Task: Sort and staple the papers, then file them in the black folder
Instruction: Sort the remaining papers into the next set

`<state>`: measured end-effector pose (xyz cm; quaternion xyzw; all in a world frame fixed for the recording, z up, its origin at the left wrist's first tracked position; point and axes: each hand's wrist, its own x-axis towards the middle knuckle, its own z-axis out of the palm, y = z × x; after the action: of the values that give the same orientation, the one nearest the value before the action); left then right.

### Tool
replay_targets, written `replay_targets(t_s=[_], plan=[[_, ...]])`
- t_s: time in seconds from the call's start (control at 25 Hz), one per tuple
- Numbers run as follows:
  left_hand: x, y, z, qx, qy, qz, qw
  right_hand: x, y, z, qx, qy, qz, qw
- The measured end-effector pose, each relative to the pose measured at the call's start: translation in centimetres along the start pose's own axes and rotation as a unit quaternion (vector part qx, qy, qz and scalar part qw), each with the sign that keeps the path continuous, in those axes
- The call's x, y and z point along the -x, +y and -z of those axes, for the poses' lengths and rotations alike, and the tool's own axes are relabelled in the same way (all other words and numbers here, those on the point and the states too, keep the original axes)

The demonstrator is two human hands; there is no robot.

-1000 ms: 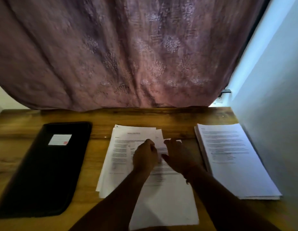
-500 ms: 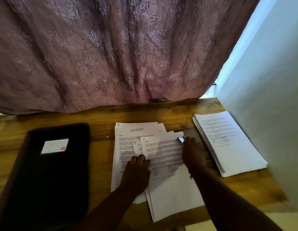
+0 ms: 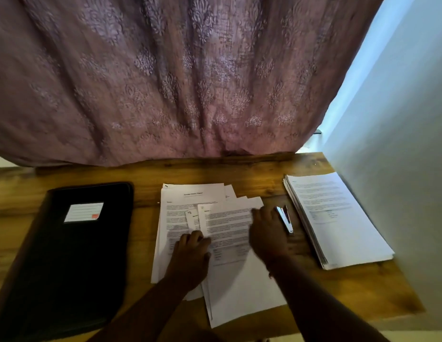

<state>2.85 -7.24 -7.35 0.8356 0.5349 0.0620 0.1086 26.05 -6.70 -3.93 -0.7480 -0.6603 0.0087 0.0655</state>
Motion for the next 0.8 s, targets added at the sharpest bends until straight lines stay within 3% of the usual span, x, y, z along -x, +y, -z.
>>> replay_targets(t_s=[0.12, 0.36, 0.48, 0.6, 0.72, 0.8], plan=[[0.2, 0.4, 0.1, 0.085, -0.011, 0.058, 0.995, 2.6, -4.7, -0.6, -0.103, -0.08, 0.027, 0.991], [-2.0, 3.0, 1.0, 0.233, 0.022, 0.246, 0.94, 3.6, -6.4, -0.8, -0.032, -0.131, 0.015, 0.991], [-2.5, 4.2, 1.5, 0.232, -0.021, 0.206, 0.95, 3.2, -7.7, -0.4, -0.036, -0.159, 0.001, 0.987], [-2.4, 3.8, 1.3, 0.203, -0.006, 0.137, 0.969, 2.8, -7.5, 0.0, -0.168, -0.122, -0.031, 0.978], [-2.8, 2.6, 0.7, 0.22, 0.023, 0.207, 0.953, 2.2, -6.8, 0.5, -0.354, -0.095, -0.094, 0.926], [-2.6, 1.7, -0.1, 0.246, 0.031, 0.26, 0.933, 2.2, -6.7, 0.6, -0.32, -0.072, -0.043, 0.944]])
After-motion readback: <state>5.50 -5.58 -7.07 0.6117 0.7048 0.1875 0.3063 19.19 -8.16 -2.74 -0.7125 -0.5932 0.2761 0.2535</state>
